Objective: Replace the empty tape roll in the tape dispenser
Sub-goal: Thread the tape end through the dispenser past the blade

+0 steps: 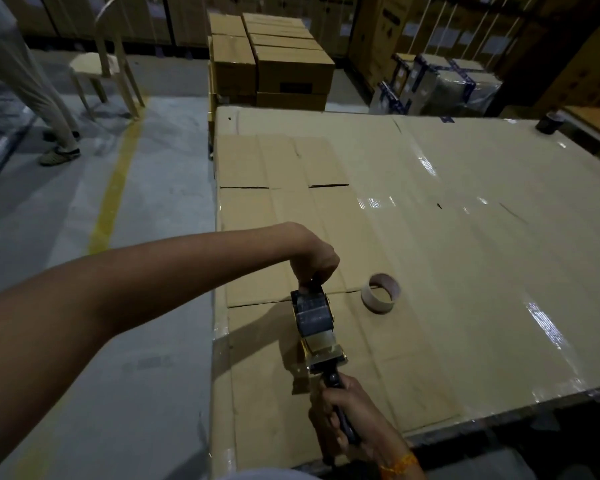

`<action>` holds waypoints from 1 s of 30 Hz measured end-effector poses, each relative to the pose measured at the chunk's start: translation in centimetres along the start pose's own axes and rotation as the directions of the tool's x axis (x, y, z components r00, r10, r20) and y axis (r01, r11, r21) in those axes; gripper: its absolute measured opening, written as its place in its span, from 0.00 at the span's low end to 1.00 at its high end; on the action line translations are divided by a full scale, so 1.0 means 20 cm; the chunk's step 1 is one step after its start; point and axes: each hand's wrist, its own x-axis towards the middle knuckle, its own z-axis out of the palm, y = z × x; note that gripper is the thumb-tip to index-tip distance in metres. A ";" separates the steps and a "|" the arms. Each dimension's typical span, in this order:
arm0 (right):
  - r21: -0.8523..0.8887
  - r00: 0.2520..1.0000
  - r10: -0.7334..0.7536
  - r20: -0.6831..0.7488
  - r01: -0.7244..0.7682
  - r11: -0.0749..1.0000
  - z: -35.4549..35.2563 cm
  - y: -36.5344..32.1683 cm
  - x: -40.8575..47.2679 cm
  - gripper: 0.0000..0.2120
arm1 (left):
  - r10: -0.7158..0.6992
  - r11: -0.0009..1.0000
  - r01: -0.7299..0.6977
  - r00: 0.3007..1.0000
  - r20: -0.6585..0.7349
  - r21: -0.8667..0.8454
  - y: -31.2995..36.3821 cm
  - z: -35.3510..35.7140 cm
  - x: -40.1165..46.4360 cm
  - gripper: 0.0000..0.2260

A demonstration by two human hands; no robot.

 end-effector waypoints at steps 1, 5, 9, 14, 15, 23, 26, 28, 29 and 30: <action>0.003 1.000 0.002 0.005 -0.002 1.000 -0.01 0.01 0.01 0.07 | -0.002 1.000 0.002 1.000 -0.003 -0.004 0.00 0.00 0.00 0.05; -0.036 0.999 0.037 0.012 -0.037 0.999 -0.06 0.01 0.01 0.07 | -0.009 1.000 0.010 1.000 -0.020 0.024 0.00 -0.02 0.00 0.03; -0.008 0.998 0.056 0.007 -0.056 0.998 -0.06 0.02 0.00 0.05 | -0.039 0.997 0.042 0.998 -0.047 0.071 -0.01 -0.06 0.00 0.03; 0.050 0.999 0.031 0.028 -0.033 0.998 -0.03 0.02 -0.02 0.06 | -0.036 0.993 0.037 0.999 -0.011 0.109 0.00 -0.03 0.07 0.05; 0.056 0.999 0.031 0.023 -0.032 0.998 -0.03 0.02 -0.02 0.06 | -0.035 0.994 0.035 0.999 -0.001 0.102 0.00 -0.02 0.09 0.05; -0.045 0.997 0.074 0.026 -0.073 0.996 -0.08 0.02 0.00 0.07 | -0.040 0.997 0.040 0.999 0.007 -0.065 -0.07 0.01 0.13 0.09; -0.040 0.991 0.111 0.071 -0.109 0.993 -0.09 -0.01 -0.03 0.06 | -0.032 0.990 0.032 0.999 0.006 -0.139 -0.10 0.02 0.14 0.12; -0.060 0.985 0.150 0.087 -0.145 0.988 -0.09 -0.05 -0.06 0.07 | -0.059 0.976 0.056 0.998 -0.005 -0.212 -0.14 0.04 0.14 0.13; -0.081 0.983 0.164 0.084 -0.157 0.984 -0.09 -0.07 -0.07 0.09 | -0.073 0.966 0.068 0.997 -0.013 -0.250 -0.16 0.05 0.14 0.14; -0.102 0.982 0.171 0.077 -0.163 0.981 -0.08 -0.09 -0.08 0.11 | -0.082 0.954 0.073 0.996 -0.018 -0.291 -0.17 0.06 0.15 0.16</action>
